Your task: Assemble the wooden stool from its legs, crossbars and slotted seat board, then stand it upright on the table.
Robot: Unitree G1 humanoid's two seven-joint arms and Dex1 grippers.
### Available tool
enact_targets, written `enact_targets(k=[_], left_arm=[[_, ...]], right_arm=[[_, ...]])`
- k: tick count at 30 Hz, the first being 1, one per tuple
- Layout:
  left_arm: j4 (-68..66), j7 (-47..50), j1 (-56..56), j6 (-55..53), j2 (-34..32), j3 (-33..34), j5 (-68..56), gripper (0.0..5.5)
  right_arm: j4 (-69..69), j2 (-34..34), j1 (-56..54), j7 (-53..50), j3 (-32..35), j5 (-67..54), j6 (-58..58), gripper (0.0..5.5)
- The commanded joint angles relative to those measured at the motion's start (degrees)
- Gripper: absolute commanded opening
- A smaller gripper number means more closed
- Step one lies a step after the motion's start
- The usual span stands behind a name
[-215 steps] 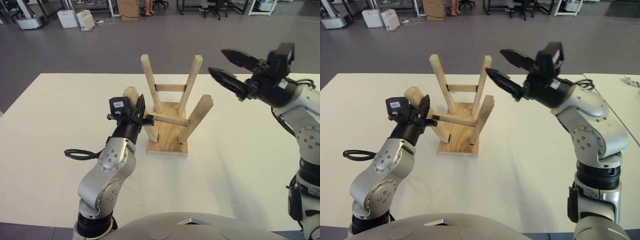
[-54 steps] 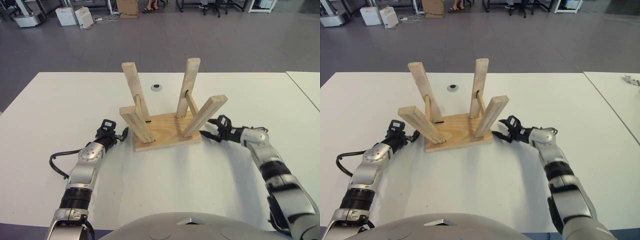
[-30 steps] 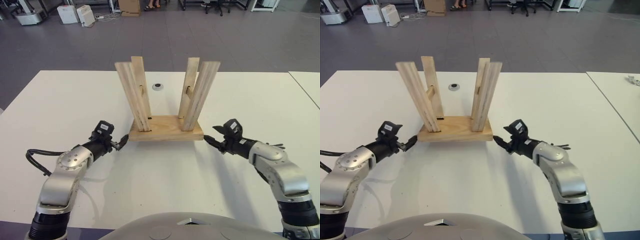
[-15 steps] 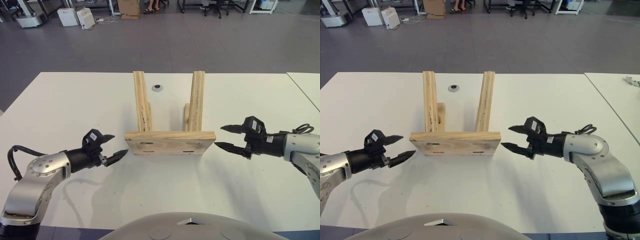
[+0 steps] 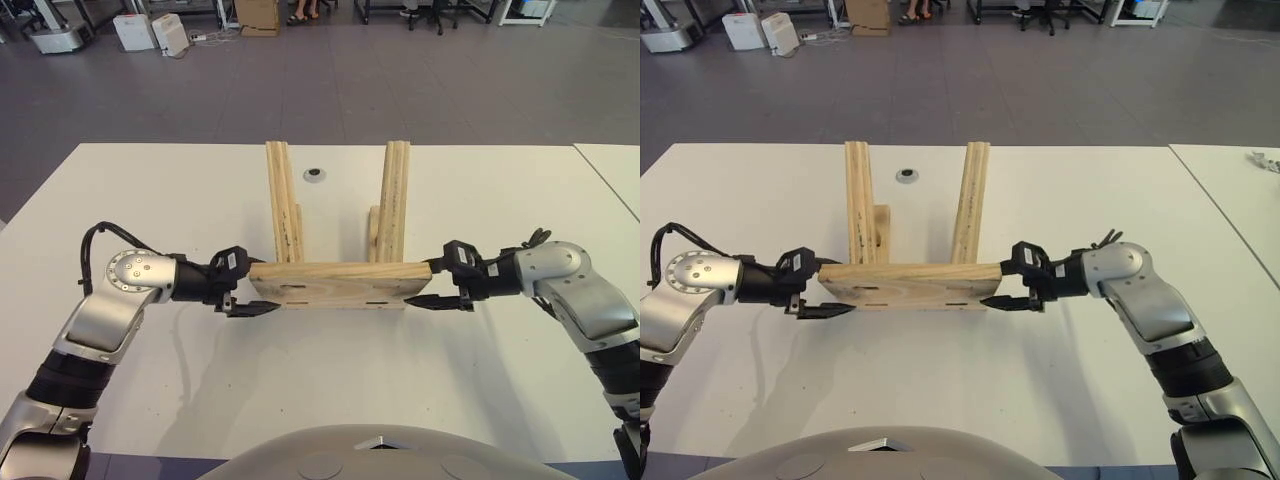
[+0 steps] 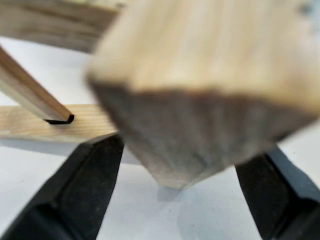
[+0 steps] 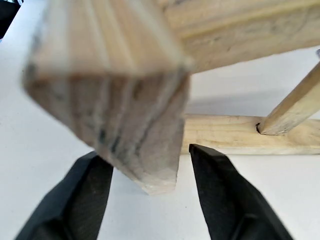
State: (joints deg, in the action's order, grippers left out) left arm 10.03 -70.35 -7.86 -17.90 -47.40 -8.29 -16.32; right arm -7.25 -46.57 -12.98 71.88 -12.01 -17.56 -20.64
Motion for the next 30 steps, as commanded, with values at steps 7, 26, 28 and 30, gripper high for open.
enact_targets(k=[7, 26, 28, 30], left_arm=[[-4.03, -6.05, -4.07, 3.42, 1.89, -1.94, -1.98, 1.95], [-17.11, 6.93, -55.41, -62.45, -1.9, 18.3, -61.07, 1.34], [-25.03, 9.42, -56.75, -71.94, -3.95, 16.04, -65.97, 1.33], [-27.76, 12.62, -55.24, -74.58, -11.34, 8.76, -79.46, 1.31]], right_arm=[[4.9, 2.56, -3.35, 1.04, -0.37, 1.47, 5.03, 1.44], [22.08, -0.87, -61.0, 15.47, 12.93, -39.97, -67.13, 1.44], [32.46, 0.17, -69.66, 18.4, 5.69, -44.16, -71.48, 1.44], [40.85, 0.97, -75.72, 20.24, -4.61, -50.65, -71.85, 1.38]])
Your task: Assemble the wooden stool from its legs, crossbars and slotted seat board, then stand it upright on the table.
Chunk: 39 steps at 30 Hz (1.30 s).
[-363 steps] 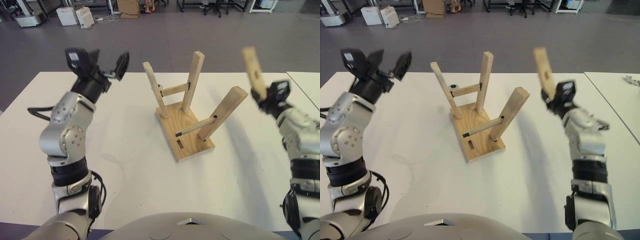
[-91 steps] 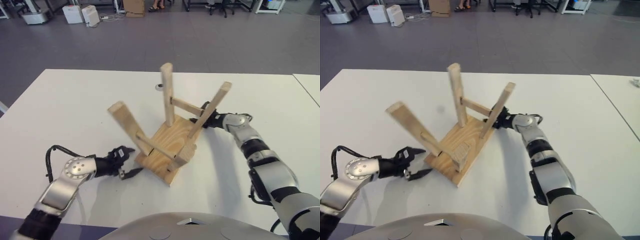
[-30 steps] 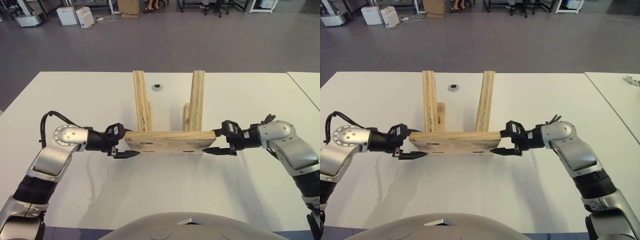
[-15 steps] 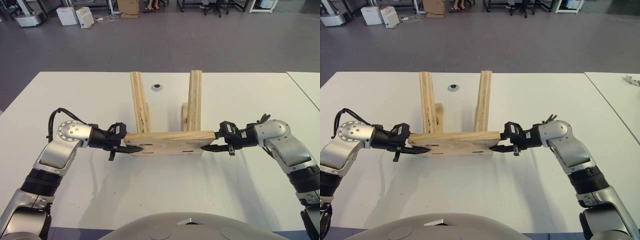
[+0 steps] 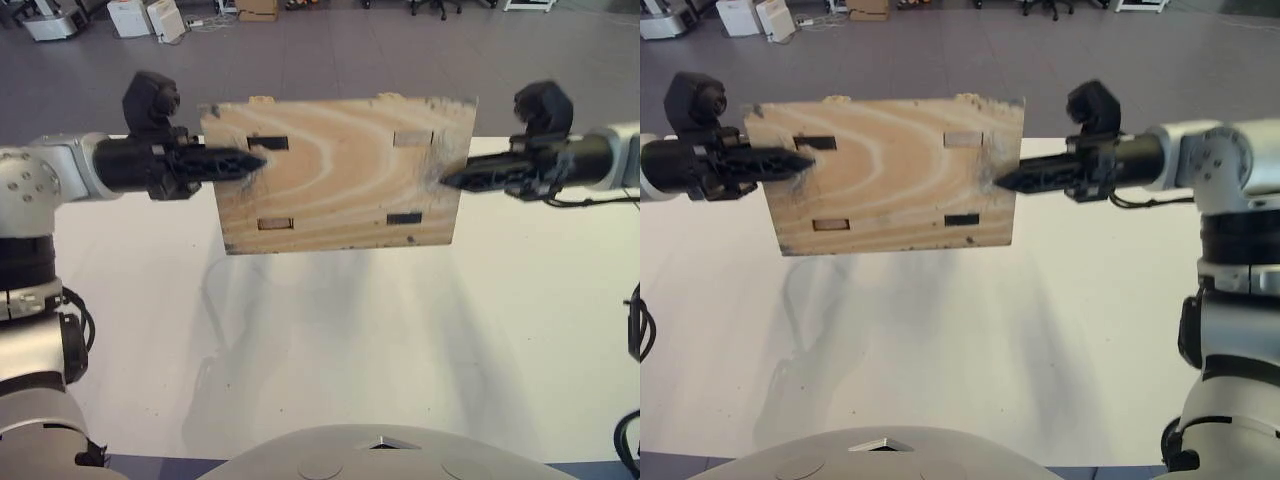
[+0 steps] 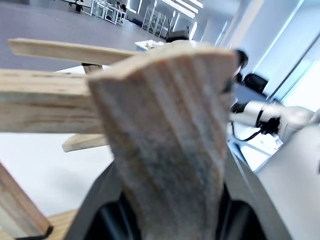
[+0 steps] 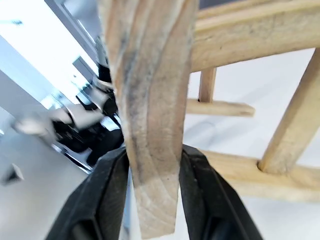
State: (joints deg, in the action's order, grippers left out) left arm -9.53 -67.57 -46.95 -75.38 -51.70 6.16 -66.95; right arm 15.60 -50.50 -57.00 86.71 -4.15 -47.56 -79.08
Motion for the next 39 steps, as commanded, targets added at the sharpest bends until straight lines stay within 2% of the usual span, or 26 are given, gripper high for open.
enact_targets(k=[1, 3, 6, 7, 10, 12, 13, 14, 18, 24, 27, 30, 32, 34, 37, 39], left_arm=[[-9.9, 12.77, -15.36, -16.17, -8.95, -9.6, -36.77, 1.31], [-11.51, 16.11, -12.03, -14.71, -8.08, -13.44, -44.81, 1.31], [-11.7, 15.0, -7.43, -15.7, -8.22, -15.5, -46.04, 1.31], [-10.9, 16.32, -5.36, -14.85, -7.36, -14.96, -46.04, 1.31], [-3.42, 27.6, 4.03, -7.88, -1.01, -12.28, -46.05, 1.31], [-3.28, 32.34, 8.36, -6.35, 1.68, -11.62, -46.05, 1.31], [-3.8, 33.51, 9.38, -6.36, 2.35, -11.42, -46.05, 1.68], [-5.12, 34.09, 9.18, -7.0, 2.86, -11.55, -46.05, 1.81], [-6.22, 42.37, 10.61, -5.92, 6.02, -8.71, -46.05, 2.53], [-4.66, 52.72, 14.43, -4.39, 7.49, -1.74, -46.05, 3.64], [-5.6, 54.54, 15.78, -4.59, 5.51, 1.78, -46.05, 4.19], [-6.13, 50.25, 16.21, -6.45, -2.26, 7.08, -45.96, 4.64], [-2.46, 44.31, 21.32, -4.36, -7.15, 12.03, -35.36, 4.98], [-1.09, 38.78, 26.9, 8.93, -7.95, 11.64, -17.81, 5.2], [-4.45, 46.32, 28.52, 42.56, 2.34, 4.25, 12.57, 5.2], [-3.6, 51.9, 31.05, 56.86, 8.49, -1.97, 27.37, 5.2]], right_arm=[[18.54, 4.37, -31.27, 5.63, -17.63, -24.96, -13.42, 1.34], [15.43, 0.47, -26.61, 5.69, -27.13, -35.83, -13.42, 1.33], [6.49, -8.28, -19.92, 5.06, -38.25, -51.07, -13.42, 1.33], [2.93, -10.25, -16.13, 3.05, -37.99, -52.93, -13.42, 1.33], [3.34, -15.68, -6.44, -5.39, -38.93, -59.2, -13.41, 1.33], [5.91, -16.37, -3.61, -9.76, -40.26, -63.38, -13.41, 1.91], [7.3, -15.97, -2.91, -11.28, -40.59, -64.52, -13.4, 2.16], [8.31, -15.57, -1.56, -13.4, -40.24, -65.12, -13.39, 2.33], [11.25, -13.92, 6.12, -24.67, -33.87, -65.42, -10.74, 3.16], [7.57, -10.76, 20.83, -46.18, -16.73, -65.42, -1.15, 4.35], [3.62, -8.2, 27.29, -55.83, -6.53, -65.42, 4.06, 4.97], [-0.69, -6.9, 32.47, -61.54, 5.6, -65.42, 9.69, 5.37], [-3.16, -6.27, 36.65, -61.84, 14.22, -61.11, 15.69, 5.37], [-5.18, -3.08, 40.7, -59.8, 17.2, -47.6, 26.37, 5.37], [3.28, 7.51, 40.34, -66.39, 5.9, -8.74, 62.01, 5.37], [12.02, 13.63, 36.62, -69.04, 2.22, 3.44, 74.34, 5.37]])
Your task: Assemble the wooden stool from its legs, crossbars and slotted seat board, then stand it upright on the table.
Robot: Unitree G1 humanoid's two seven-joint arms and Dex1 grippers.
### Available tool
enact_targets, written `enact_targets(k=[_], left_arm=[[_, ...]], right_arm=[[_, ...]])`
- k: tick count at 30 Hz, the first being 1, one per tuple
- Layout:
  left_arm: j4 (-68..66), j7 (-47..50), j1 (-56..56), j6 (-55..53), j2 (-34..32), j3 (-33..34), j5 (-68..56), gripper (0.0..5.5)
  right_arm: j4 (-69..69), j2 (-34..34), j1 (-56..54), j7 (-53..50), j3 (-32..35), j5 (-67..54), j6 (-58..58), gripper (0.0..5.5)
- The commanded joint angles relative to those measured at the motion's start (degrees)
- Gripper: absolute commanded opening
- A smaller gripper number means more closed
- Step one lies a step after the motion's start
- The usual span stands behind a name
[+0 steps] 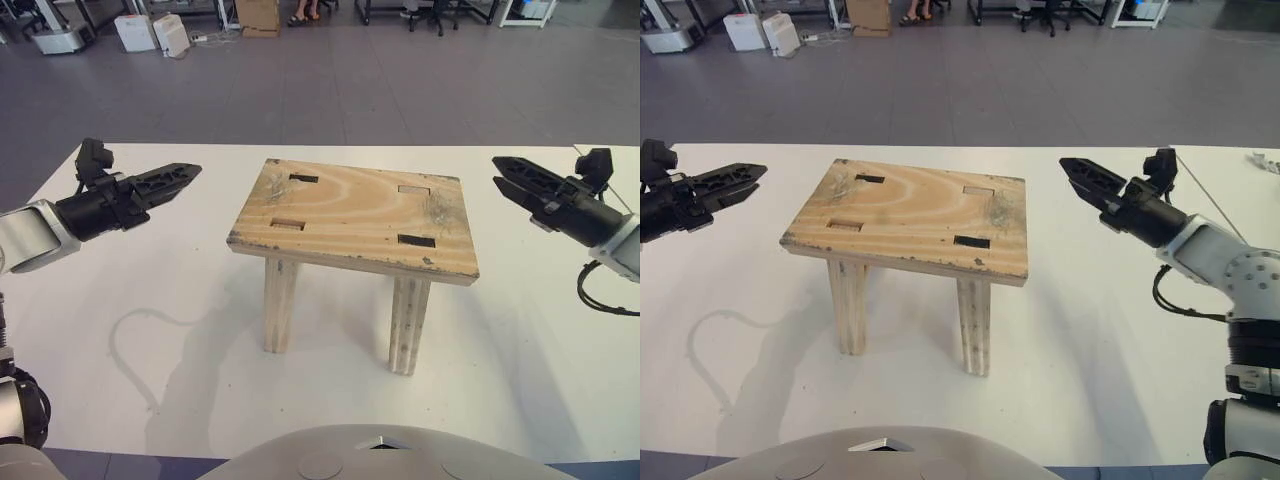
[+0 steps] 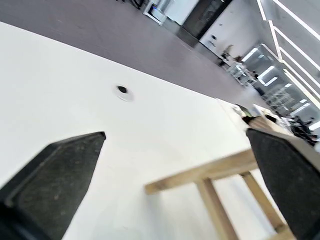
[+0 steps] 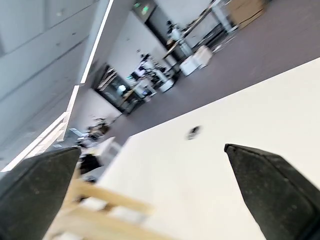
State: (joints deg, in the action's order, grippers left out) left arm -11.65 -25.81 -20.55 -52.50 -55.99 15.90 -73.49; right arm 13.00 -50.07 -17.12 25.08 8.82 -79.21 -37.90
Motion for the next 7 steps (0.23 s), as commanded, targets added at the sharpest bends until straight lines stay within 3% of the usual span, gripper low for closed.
enact_targets(k=[1, 4, 7], left_arm=[[-1.19, 11.82, 6.4, 38.15, 15.04, -13.63, 38.3, 5.2], [-3.74, 14.64, 9.86, 45.43, 20.22, -13.38, 44.11, 5.2], [-9.45, 15.43, 8.33, 50.4, 21.85, -9.7, 48.22, 5.2]], right_arm=[[17.85, 14.97, -5.15, -7.74, -12.0, 38.92, 36.68, 5.37], [27.36, 18.3, -10.51, -8.97, -14.04, 48.27, 44.83, 5.37], [34.35, 21.61, -13.35, -8.39, -10.84, 52.76, 51.38, 5.37]])
